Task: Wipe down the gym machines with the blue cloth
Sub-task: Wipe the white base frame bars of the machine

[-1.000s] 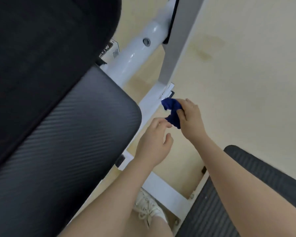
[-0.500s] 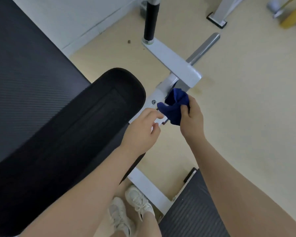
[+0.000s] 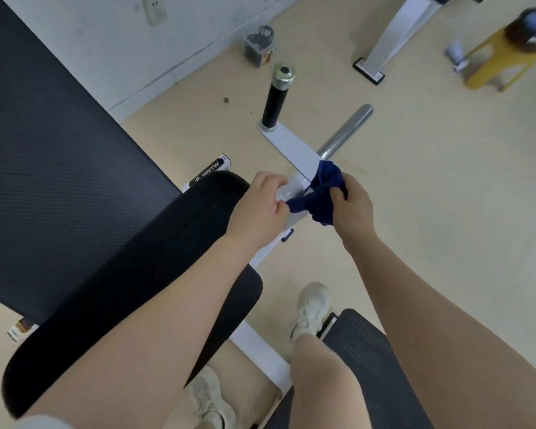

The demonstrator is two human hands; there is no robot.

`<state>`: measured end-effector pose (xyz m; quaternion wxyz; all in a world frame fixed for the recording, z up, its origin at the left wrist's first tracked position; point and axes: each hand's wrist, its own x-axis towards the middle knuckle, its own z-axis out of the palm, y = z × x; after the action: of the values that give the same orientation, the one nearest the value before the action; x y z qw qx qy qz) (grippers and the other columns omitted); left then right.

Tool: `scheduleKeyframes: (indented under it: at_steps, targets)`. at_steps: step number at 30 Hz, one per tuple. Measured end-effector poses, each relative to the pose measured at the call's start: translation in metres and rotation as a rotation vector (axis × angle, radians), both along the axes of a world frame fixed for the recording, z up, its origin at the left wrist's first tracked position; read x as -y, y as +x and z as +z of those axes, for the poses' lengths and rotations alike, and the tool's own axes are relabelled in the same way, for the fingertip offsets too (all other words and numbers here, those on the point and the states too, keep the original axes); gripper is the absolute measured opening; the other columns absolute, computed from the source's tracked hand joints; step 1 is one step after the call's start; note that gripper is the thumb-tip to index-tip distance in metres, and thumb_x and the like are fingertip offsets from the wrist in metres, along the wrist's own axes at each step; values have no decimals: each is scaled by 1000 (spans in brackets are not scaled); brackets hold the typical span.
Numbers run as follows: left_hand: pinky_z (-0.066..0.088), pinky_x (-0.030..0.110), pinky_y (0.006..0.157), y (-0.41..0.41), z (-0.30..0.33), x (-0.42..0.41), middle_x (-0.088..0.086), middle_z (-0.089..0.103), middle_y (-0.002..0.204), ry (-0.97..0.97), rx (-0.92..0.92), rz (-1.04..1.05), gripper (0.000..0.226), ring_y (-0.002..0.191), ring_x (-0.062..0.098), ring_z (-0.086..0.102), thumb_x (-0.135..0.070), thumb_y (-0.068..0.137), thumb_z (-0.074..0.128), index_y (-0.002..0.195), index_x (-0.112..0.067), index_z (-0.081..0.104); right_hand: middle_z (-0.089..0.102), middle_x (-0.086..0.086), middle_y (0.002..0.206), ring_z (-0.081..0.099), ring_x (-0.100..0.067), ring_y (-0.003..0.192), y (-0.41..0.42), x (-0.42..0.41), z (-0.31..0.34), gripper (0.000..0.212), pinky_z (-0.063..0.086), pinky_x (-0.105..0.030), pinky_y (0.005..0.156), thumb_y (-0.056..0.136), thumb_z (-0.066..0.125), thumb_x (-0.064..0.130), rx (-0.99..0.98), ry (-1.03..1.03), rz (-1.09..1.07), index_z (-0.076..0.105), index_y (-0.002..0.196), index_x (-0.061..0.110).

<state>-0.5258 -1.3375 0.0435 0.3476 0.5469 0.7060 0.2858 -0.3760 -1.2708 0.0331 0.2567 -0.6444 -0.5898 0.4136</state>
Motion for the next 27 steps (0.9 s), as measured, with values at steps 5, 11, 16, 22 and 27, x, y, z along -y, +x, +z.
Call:
scheduleKeyframes:
  at_steps: [5,11,16,22,27]
  targets:
    - [44,36,91,-8,-9,-63,5,42,136,-77,72,151,51,106,24,53,-13,94,42,143,-16,27,61,-10,88,56,-30,84,-17,-73,-9,18,47,-42,73,86,40,6,167,100,219,56,95,8]
    - [37,20,70,-8,-54,-148,-12,49,96,-198,339,494,59,82,9,50,-11,99,31,149,-31,8,58,-12,112,50,-25,95,-35,-180,-68,31,39,-32,78,91,36,15,190,116,593,58,113,13]
    - [44,31,93,4,-98,-180,0,50,123,-177,505,812,49,111,24,52,-6,100,27,140,-32,36,18,-15,155,26,-31,137,-52,-204,-112,53,26,-39,112,99,32,28,375,162,1181,28,145,2]
    - [48,11,85,23,-107,-176,1,58,124,-116,678,846,40,108,12,57,-2,100,31,134,-13,48,41,-10,138,51,-30,110,-72,-224,-120,52,46,-40,84,97,39,26,292,-75,1113,24,144,9]
    - [44,15,73,20,-104,-180,-7,60,89,-196,644,915,30,78,6,53,-11,101,31,126,-22,40,47,8,76,49,-18,74,-54,-224,-114,12,38,-32,70,94,46,26,215,-300,1040,40,101,17]
